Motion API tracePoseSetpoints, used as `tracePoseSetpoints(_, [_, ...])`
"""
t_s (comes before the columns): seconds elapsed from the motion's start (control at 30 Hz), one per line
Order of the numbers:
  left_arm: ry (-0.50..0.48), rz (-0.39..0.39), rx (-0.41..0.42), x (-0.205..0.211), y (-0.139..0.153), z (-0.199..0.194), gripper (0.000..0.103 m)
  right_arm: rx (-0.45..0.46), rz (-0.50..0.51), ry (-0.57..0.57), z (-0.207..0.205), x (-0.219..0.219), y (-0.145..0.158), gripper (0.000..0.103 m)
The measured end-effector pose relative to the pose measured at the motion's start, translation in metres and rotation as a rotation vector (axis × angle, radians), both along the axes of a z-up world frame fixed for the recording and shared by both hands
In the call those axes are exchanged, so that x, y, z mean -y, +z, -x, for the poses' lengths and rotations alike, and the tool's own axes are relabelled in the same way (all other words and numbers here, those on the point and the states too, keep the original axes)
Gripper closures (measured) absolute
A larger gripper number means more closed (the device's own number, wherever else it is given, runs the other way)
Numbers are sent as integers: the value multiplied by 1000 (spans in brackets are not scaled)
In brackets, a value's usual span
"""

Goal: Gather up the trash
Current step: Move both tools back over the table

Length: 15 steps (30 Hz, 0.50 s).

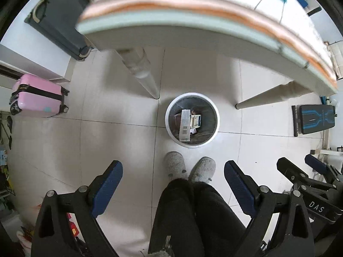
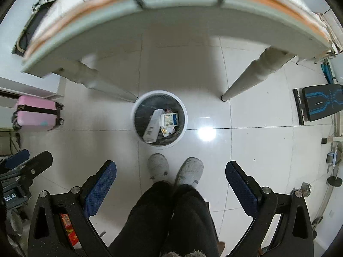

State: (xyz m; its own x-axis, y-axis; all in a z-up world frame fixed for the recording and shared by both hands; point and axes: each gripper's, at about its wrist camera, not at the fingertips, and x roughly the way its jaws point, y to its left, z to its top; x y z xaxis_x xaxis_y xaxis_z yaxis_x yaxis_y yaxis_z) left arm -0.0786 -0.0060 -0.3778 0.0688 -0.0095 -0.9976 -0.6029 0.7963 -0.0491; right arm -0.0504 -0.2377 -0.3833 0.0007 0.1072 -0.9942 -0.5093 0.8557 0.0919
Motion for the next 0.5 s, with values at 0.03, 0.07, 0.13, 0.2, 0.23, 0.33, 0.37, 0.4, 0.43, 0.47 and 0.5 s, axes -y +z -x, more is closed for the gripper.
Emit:
tracePoseSetpoints(0.03, [6, -5, 4, -1, 9, 0, 6, -1, -7, -7, 2, -1, 16, 0])
tracePoseSetpoints(0.07, [13, -12, 14, -5, 23, 0, 6, -3, -12, -13, 3, -2, 27, 0])
tracePoseSetpoints(0.13, [30, -25, 56, -13, 47, -3, 6, -2, -31, -30, 3, -6, 56, 0])
tracePoseSetpoints(0.2, [43, -54, 94, -20, 65, -9, 6, 7, -52, -49, -2, -11, 82, 0])
tracePoseSetpoints(0.23, [47, -65, 109, -24, 73, -13, 6, 15, -61, -55, -5, -14, 91, 0])
tracePoseSetpoints(0.33, [64, -85, 154, -40, 93, -30, 0, 53, -75, -85, -25, -24, 122, 0])
tracePoseSetpoints(0.37, [72, -89, 168, -46, 99, -36, 0, 64, -79, -94, -34, -27, 130, 0])
tracePoseSetpoints(0.4, [85, -95, 176, -52, 104, -42, 0, 79, -75, -107, -45, -31, 140, 0])
tracePoseSetpoints(0.43, [101, -96, 184, -59, 106, -52, 0, 92, -69, -118, -56, -33, 147, 0])
tracePoseSetpoints(0.47, [110, -91, 193, -64, 110, -58, 0, 103, -64, -125, -68, -36, 153, 0])
tracePoseSetpoints(0.5, [120, -89, 192, -67, 112, -64, 0, 122, -54, -137, -84, -38, 161, 0])
